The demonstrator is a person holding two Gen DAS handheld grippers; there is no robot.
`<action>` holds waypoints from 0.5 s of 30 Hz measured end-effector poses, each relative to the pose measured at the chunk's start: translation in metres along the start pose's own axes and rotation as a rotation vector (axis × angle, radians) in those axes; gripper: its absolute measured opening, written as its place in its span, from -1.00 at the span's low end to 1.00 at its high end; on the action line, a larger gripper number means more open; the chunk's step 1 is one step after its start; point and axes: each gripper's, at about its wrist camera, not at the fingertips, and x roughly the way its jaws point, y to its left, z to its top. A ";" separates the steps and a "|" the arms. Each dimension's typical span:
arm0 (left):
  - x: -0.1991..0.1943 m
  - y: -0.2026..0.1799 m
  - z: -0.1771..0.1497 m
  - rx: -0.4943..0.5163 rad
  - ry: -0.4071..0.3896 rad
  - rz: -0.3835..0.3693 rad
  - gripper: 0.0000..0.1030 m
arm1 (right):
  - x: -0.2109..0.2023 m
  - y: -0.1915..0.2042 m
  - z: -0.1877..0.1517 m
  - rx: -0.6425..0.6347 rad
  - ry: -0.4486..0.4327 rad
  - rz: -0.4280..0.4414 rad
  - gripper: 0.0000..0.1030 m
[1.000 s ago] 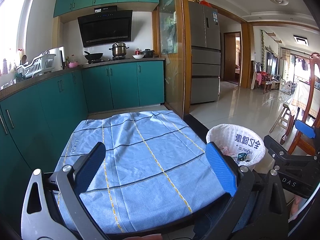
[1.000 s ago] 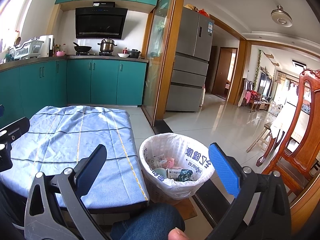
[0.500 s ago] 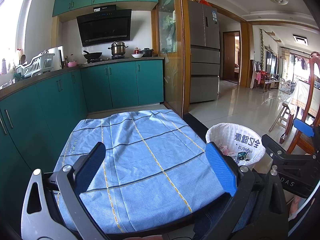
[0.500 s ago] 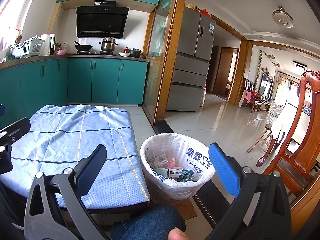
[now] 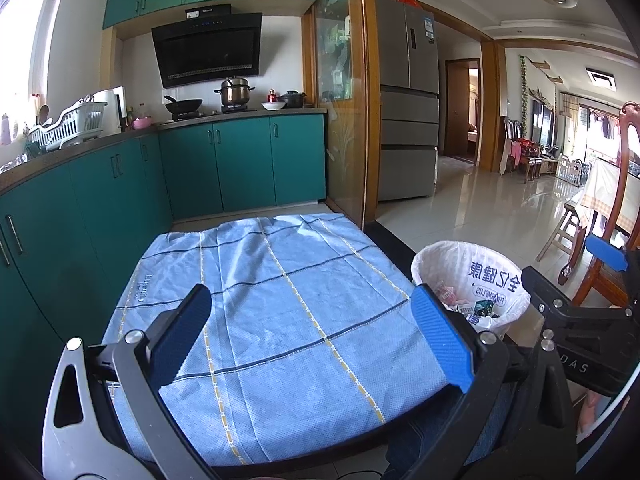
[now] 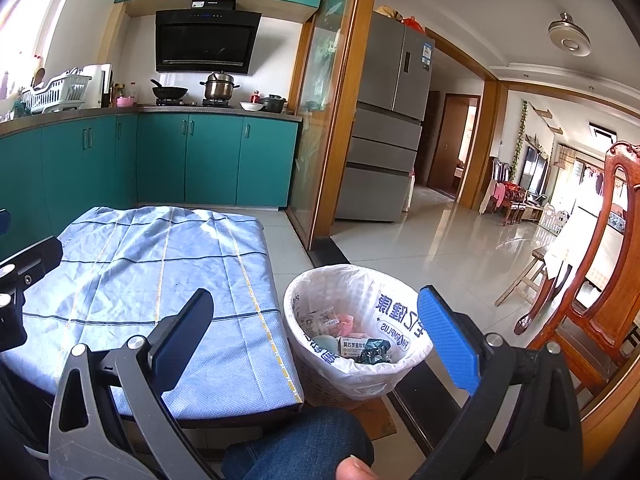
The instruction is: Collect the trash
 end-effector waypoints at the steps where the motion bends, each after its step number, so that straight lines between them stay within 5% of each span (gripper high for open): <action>1: 0.001 -0.001 -0.001 0.002 0.003 -0.002 0.94 | 0.001 0.000 0.000 0.001 0.000 0.000 0.93; 15: 0.016 -0.001 -0.006 0.029 0.022 0.018 0.94 | 0.011 -0.002 -0.009 0.001 0.031 0.000 0.93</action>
